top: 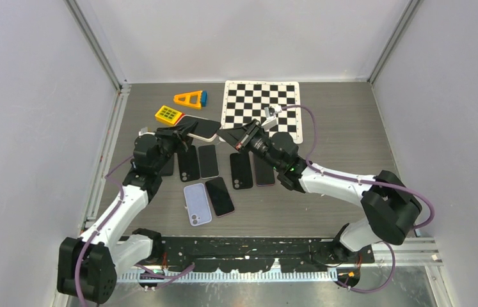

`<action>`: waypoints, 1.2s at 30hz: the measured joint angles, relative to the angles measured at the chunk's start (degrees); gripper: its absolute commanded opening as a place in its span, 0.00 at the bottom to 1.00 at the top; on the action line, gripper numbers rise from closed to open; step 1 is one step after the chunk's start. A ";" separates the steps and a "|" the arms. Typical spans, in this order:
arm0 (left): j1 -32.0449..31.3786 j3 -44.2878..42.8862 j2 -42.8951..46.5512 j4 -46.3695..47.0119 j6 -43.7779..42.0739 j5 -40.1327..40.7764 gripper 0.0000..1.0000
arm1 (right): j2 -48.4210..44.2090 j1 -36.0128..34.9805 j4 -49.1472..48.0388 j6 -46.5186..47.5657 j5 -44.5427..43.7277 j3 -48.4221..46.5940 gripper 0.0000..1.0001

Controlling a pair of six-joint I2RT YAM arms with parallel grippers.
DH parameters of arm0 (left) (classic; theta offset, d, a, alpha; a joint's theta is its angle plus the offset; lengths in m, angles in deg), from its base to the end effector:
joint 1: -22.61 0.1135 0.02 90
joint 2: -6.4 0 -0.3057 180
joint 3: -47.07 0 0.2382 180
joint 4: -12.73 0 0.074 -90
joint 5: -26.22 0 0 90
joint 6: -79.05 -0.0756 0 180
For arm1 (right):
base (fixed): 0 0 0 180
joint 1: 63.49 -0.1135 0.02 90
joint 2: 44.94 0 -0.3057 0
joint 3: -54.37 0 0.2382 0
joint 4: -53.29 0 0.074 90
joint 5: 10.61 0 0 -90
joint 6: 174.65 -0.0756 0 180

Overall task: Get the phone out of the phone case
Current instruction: Remove the phone case from the phone.

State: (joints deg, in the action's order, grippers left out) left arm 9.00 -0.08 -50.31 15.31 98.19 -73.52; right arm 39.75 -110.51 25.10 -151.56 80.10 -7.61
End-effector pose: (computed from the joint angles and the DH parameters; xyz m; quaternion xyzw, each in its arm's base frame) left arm 0.2249 -0.0676 0.3114 -0.5146 0.5432 -0.6101 0.2606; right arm 0.2450 0.2643 0.3402 0.1116 0.6632 0.6227 0.4000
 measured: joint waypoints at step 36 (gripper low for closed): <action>0.09 -2.12 -3.72 7.65 -10.36 -1.92 0.00 | -0.07 0.17 19.02 -1.07 -5.75 -6.51 0.01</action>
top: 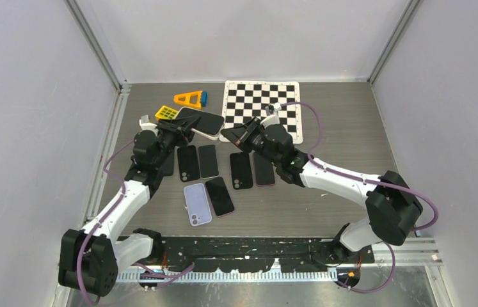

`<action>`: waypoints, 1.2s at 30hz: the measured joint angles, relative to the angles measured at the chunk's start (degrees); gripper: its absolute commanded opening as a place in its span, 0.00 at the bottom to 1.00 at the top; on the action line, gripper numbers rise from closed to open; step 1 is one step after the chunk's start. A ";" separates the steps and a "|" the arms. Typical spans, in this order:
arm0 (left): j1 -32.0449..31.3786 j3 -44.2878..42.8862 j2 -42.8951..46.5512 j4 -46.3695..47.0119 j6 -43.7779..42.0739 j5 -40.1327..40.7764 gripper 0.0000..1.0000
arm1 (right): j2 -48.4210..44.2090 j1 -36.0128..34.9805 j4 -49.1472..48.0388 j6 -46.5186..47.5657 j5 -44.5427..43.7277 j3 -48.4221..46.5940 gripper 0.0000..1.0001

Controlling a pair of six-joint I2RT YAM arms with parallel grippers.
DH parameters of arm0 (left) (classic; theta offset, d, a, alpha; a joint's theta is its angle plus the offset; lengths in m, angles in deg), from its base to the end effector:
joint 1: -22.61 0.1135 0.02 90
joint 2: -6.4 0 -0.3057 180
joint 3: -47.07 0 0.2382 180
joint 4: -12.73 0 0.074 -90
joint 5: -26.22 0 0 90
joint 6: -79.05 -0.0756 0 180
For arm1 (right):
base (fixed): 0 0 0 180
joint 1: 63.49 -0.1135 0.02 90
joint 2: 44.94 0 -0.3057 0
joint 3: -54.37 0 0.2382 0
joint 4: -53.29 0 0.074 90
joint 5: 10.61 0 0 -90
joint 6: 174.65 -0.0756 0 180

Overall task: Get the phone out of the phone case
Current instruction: Remove the phone case from the phone.

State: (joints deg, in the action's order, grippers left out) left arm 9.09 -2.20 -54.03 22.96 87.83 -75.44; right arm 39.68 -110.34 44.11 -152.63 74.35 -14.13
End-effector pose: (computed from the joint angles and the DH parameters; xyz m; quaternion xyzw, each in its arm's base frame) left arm 0.2403 -0.0735 0.3309 -0.4279 0.5700 -0.6198 0.3285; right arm 0.2568 0.2642 0.3337 0.1658 0.7299 0.5404 0.3845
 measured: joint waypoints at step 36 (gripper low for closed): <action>-2.99 4.61 1.57 9.22 13.79 -10.45 0.00 | -16.44 3.34 -5.09 15.67 26.40 6.49 0.11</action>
State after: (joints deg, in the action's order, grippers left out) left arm 6.10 2.41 -52.45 32.18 101.62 -85.89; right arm 23.25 -106.99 39.02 -136.96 100.75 -7.64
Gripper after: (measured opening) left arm 0.179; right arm 0.085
